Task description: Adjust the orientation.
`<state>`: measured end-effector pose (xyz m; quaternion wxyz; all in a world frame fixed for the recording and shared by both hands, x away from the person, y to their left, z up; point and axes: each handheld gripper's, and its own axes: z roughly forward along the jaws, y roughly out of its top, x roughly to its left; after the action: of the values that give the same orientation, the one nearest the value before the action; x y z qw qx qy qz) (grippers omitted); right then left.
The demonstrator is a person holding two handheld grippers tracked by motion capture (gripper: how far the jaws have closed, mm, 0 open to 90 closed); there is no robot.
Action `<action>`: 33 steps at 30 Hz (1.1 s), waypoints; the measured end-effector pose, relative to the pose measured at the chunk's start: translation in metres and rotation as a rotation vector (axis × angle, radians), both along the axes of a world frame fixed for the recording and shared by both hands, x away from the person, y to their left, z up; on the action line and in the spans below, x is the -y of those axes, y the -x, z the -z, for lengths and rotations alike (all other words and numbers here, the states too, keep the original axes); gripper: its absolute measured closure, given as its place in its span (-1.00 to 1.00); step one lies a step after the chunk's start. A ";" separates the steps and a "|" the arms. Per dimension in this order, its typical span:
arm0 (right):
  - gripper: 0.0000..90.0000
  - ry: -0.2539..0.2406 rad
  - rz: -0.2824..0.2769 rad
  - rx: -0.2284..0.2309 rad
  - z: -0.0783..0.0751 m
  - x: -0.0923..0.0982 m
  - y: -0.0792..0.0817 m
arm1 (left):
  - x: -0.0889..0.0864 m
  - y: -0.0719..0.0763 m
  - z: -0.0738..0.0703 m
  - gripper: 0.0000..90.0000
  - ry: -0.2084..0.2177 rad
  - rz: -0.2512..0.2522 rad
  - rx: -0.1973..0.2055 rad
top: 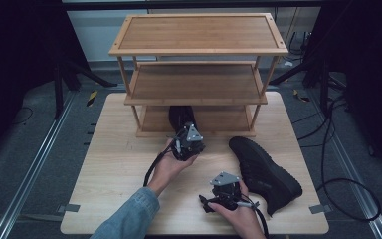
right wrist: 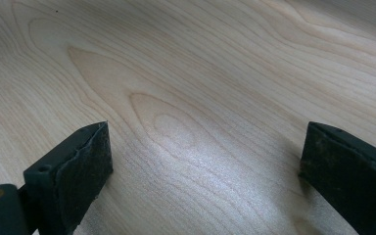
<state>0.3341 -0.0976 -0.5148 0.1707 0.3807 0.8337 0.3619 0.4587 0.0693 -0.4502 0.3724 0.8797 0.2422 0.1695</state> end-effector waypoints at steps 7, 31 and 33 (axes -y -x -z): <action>-0.88 0.000 0.001 0.000 0.000 0.000 0.000 | -0.006 -0.006 0.013 0.94 -0.002 -0.016 -0.008; -0.88 0.000 -0.001 0.000 0.000 0.000 0.000 | -0.047 -0.024 0.018 0.98 0.024 -0.059 -0.005; -0.88 -0.002 0.001 -0.002 0.000 0.000 0.000 | -0.050 -0.025 0.017 0.98 0.019 -0.064 -0.004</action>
<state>0.3340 -0.0975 -0.5148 0.1696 0.3817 0.8333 0.3622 0.4836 0.1188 -0.4673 0.3747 0.8683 0.2723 0.1774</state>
